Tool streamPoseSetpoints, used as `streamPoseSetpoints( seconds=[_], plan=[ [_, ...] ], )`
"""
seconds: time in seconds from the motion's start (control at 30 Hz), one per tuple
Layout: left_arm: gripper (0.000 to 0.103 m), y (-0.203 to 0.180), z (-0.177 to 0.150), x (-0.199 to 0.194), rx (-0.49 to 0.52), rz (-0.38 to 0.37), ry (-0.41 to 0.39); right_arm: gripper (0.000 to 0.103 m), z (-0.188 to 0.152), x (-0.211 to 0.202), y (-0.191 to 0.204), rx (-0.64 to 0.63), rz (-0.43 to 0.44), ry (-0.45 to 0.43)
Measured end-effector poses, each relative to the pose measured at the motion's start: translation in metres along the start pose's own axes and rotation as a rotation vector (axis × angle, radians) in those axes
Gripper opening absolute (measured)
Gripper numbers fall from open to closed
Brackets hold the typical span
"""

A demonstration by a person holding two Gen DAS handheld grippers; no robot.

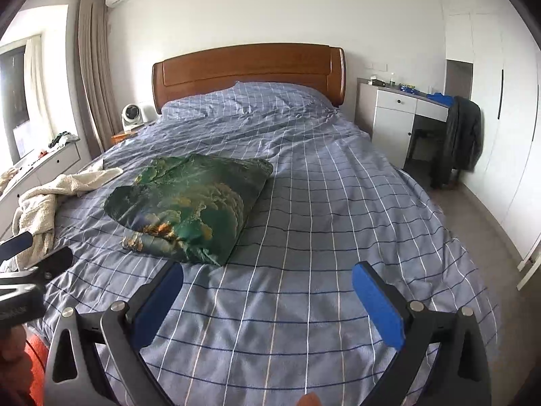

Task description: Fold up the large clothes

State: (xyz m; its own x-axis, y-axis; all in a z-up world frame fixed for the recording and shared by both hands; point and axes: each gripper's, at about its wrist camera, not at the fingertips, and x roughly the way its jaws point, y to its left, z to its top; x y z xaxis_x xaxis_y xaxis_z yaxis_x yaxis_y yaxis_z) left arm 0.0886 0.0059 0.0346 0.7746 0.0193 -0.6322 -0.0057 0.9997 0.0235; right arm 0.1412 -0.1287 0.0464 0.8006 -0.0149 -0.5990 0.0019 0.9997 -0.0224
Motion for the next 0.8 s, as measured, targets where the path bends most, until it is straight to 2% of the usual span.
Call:
streamPoseSetpoints(
  seconds=[0.13,0.33,0.67,0.8],
  plan=[
    [0.103,-0.003,-0.001,0.004,-0.003,-0.003,0.005,0.102,-0.007,0.001,0.001,-0.027,-0.047,0.019],
    [0.103,-0.012,-0.004,0.009,0.047,0.03,0.013,0.102,-0.007,-0.002,0.001,-0.054,-0.089,0.015],
    [0.103,-0.01,-0.008,0.01,0.042,-0.011,-0.012,0.102,-0.012,0.003,0.011,-0.076,-0.064,0.036],
    [0.102,-0.006,-0.009,0.012,0.022,0.003,-0.018,0.102,-0.013,0.005,0.013,-0.072,-0.052,0.047]
  ],
)
